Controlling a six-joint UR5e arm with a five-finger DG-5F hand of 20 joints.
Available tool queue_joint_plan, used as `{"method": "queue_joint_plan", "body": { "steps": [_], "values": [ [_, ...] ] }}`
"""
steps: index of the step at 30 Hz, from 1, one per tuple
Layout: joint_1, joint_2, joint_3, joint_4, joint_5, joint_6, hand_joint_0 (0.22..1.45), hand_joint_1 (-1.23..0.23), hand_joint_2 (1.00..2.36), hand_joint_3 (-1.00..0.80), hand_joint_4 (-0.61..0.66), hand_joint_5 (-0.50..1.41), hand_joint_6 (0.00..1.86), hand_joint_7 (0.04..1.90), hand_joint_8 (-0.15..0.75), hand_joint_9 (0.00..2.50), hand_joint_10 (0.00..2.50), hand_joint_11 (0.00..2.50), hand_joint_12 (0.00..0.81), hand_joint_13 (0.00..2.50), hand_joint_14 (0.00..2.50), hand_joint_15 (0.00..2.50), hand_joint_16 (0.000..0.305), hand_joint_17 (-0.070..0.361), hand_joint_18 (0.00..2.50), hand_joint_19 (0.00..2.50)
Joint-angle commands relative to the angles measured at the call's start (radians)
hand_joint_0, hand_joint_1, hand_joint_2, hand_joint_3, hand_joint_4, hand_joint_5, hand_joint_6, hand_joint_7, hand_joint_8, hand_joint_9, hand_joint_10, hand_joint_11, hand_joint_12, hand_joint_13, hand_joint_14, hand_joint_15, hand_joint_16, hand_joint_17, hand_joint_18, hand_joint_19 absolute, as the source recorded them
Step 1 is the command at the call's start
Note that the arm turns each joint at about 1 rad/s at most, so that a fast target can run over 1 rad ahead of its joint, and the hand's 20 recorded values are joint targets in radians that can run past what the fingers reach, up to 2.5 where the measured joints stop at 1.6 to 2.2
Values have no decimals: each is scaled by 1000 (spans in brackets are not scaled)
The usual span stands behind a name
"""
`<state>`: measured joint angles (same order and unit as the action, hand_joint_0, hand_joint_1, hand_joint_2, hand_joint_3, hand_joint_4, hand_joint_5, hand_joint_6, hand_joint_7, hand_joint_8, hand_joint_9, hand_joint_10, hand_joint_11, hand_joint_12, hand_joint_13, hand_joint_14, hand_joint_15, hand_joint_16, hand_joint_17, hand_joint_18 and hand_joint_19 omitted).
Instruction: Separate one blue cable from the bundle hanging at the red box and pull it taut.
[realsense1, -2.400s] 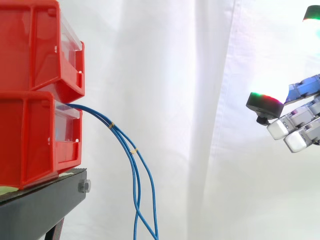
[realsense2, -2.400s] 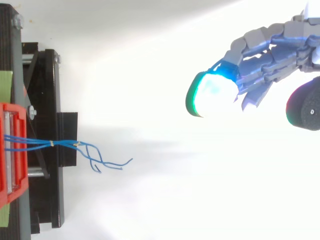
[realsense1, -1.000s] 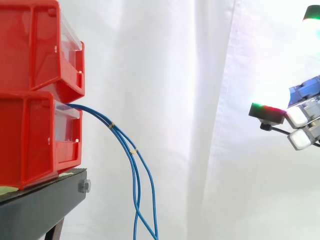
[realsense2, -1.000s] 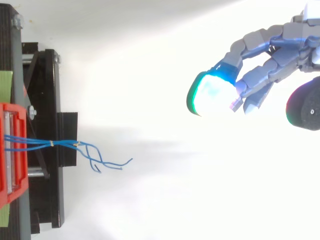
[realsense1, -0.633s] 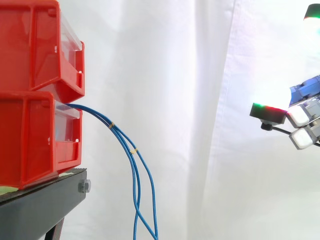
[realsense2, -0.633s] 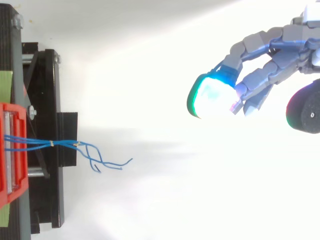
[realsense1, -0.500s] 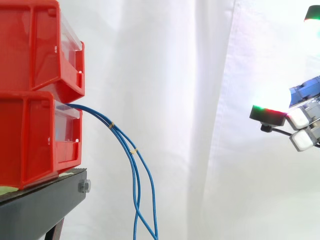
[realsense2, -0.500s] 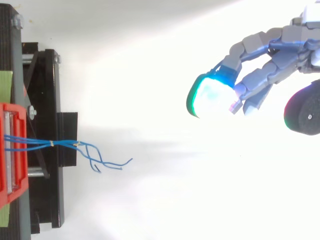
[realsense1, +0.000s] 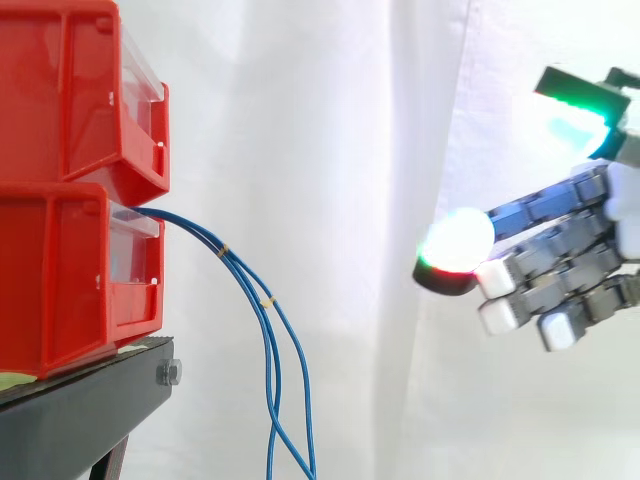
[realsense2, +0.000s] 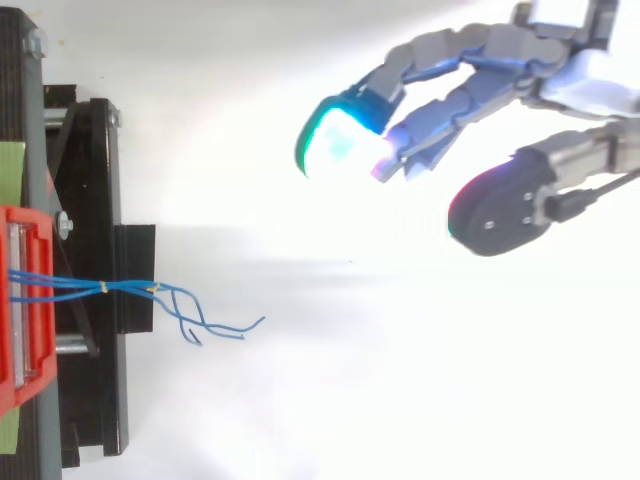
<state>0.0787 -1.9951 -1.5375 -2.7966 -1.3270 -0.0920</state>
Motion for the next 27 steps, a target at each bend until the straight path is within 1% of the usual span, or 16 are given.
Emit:
{"method": "queue_joint_plan", "body": {
  "steps": [1,2,3,4,5,7,8,9,12,13,16,19,20,24,25,27],
  "values": [
    [4,-51,48,2,3,-5,591,-616,1000,-500,283,-210,502,774,336,737,10,387,375,681,11,282,47,106,732,439],
    [4,-82,74,-3,2,-2,591,-616,1000,-500,282,-209,502,773,338,736,10,386,375,683,10,280,47,106,734,444],
    [4,-82,74,-3,2,-2,591,-616,1000,-500,282,-209,502,772,335,737,10,387,376,688,10,287,47,106,740,438],
    [4,-97,91,-6,3,-2,591,-616,1000,-500,285,-209,502,774,335,738,10,392,376,690,10,288,47,106,741,446],
    [4,-117,117,-3,2,-3,591,-616,1000,-500,283,-209,502,773,336,739,11,392,376,691,10,288,47,106,740,437],
    [6,-134,129,0,0,-5,591,-616,1000,-500,286,-208,502,772,336,741,10,388,375,695,10,288,47,106,742,435],
    [9,-149,140,5,0,-5,591,-615,1000,-500,286,-208,502,775,336,741,12,387,376,695,10,292,47,106,741,443],
    [13,-177,154,15,-1,-2,592,-614,1000,-500,287,-208,502,778,336,742,10,389,376,697,10,289,47,106,742,438],
    [13,-217,171,43,-3,0,591,-614,1000,-500,289,-207,502,772,337,745,10,394,378,709,10,301,47,106,741,448],
    [12,-240,185,71,-1,3,591,-614,1000,-500,289,-207,502,773,337,745,10,390,377,712,12,307,47,106,743,443],
    [15,-243,191,118,2,-8,592,-613,1000,-500,290,-206,502,776,337,743,10,394,378,725,11,317,47,105,753,450],
    [18,-243,191,143,19,-34,595,-613,1000,-500,289,-206,502,773,336,743,10,401,379,735,11,321,47,105,756,452],
    [19,-255,191,158,23,-45,594,-613,1000,-500,291,-206,502,773,334,744,10,396,379,738,11,318,47,105,758,449],
    [23,-272,191,178,23,-45,595,-611,1000,-500,291,-205,502,776,337,747,10,404,381,748,12,322,46,105,762,459],
    [23,-292,214,192,22,-37,595,-610,1000,-500,292,-204,502,774,338,752,10,409,381,749,13,330,47,105,763,458],
    [23,-304,217,198,23,-31,596,-609,1000,-500,293,-204,502,774,338,752,10,405,382,754,13,331,47,105,764,458]
  ]
}}
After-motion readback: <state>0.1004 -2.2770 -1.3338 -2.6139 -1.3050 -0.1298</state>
